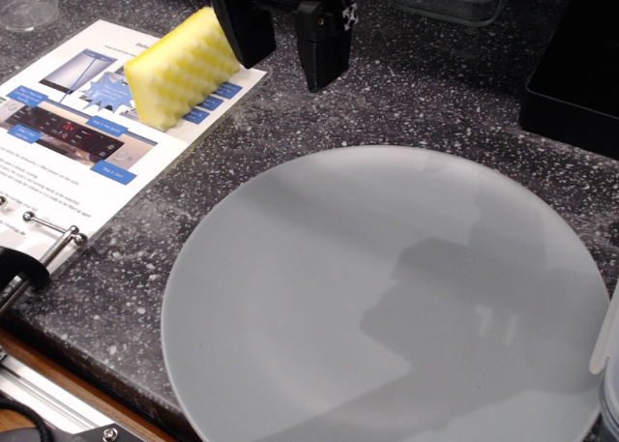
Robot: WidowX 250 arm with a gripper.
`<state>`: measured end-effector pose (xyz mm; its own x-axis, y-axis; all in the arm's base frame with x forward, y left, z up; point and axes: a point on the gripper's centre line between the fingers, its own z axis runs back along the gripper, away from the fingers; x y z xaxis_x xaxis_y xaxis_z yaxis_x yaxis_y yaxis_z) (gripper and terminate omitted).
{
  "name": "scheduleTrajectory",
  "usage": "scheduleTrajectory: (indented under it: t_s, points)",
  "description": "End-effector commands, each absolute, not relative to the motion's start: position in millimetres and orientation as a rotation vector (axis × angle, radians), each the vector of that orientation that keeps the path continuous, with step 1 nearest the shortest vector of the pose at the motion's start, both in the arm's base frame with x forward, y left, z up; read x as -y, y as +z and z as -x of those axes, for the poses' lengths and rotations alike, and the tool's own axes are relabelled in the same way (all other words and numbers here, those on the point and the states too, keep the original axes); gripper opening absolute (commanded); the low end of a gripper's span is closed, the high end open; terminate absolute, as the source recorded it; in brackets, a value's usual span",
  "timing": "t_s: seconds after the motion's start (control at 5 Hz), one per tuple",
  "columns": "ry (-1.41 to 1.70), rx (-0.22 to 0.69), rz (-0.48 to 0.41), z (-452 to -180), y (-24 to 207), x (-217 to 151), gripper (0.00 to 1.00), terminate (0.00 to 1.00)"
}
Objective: Pick up sponge and wipe plate
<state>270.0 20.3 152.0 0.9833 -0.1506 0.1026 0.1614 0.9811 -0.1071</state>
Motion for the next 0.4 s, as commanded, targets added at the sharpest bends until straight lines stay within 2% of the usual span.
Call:
scheduleTrajectory:
  t_s: [0.0, 0.2]
  points:
    - [-0.157, 0.094, 0.115, -270.0, 152.0, -20.3, 1.0, 0.0]
    - [-0.149, 0.109, 0.053, -288.0, 160.1, -63.8, 1.0, 0.0]
